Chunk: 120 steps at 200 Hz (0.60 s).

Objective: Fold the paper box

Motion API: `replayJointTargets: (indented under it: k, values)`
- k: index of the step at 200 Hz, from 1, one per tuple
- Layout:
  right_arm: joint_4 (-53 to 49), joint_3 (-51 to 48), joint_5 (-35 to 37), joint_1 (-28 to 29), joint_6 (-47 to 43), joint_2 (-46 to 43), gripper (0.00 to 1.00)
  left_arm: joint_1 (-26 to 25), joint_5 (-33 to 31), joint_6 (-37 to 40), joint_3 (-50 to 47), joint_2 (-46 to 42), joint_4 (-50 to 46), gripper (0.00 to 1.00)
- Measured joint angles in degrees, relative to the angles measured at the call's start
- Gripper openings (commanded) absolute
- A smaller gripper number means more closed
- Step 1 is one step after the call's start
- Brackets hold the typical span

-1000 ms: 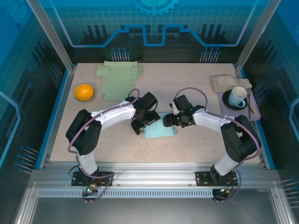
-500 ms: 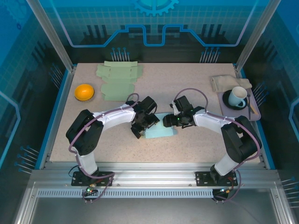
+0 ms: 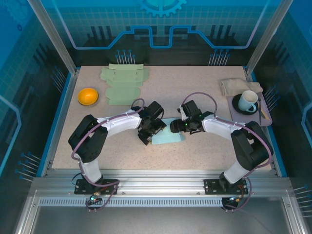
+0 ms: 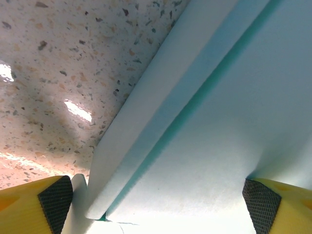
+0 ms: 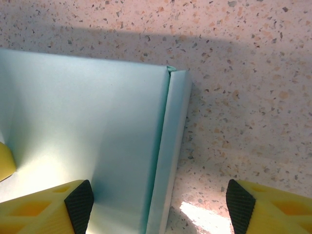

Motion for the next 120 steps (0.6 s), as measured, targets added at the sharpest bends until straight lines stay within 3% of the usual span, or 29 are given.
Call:
replayJointTargets:
  k: [120]
  values:
    - [0.0,0.0,0.0,0.02,0.0,0.0,0.74,0.0,-0.04,0.07,-0.02,0.0,0.66,0.85]
